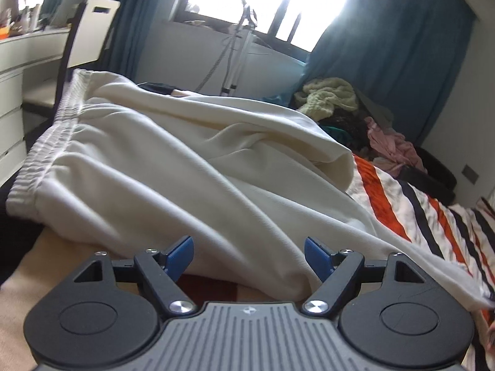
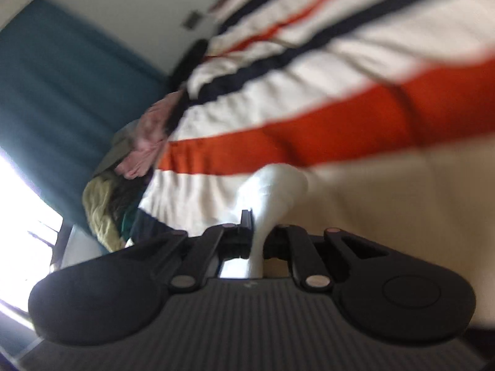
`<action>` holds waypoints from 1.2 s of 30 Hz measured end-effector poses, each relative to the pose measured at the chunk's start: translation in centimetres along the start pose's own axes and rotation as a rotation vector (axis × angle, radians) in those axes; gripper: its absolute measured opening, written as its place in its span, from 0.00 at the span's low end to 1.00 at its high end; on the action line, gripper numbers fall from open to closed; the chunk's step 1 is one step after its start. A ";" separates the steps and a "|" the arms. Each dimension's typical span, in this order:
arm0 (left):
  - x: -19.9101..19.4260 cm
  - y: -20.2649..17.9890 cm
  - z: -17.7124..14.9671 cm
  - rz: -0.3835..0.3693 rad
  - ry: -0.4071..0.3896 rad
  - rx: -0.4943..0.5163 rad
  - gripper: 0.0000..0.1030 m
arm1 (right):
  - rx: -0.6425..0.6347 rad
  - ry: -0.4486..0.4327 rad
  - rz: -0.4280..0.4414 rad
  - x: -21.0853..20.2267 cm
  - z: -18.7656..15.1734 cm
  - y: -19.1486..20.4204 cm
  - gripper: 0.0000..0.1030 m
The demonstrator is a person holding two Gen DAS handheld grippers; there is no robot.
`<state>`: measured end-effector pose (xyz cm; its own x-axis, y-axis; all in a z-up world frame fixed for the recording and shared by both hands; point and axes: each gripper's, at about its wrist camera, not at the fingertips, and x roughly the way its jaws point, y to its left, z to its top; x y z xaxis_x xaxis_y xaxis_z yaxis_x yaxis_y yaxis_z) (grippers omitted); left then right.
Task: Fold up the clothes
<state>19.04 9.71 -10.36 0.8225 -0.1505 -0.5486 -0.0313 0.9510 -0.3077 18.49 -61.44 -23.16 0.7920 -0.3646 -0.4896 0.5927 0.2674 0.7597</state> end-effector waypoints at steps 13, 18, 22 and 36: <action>-2.7 0.2 -2.3 0.009 0.026 -0.049 0.78 | 0.258 0.085 0.138 -7.4 -4.7 -1.0 0.85; -3.9 3.5 -1.7 0.032 0.025 -0.229 0.78 | 0.195 0.122 0.133 -8.4 -4.6 -0.2 0.75; -4.7 6.3 -1.8 0.041 0.017 -0.389 0.78 | 0.177 0.156 0.136 -8.2 -4.9 -0.3 0.58; -2.2 12.1 0.1 0.040 0.027 -0.668 0.78 | 0.189 0.265 0.155 -6.5 -5.4 -0.9 0.23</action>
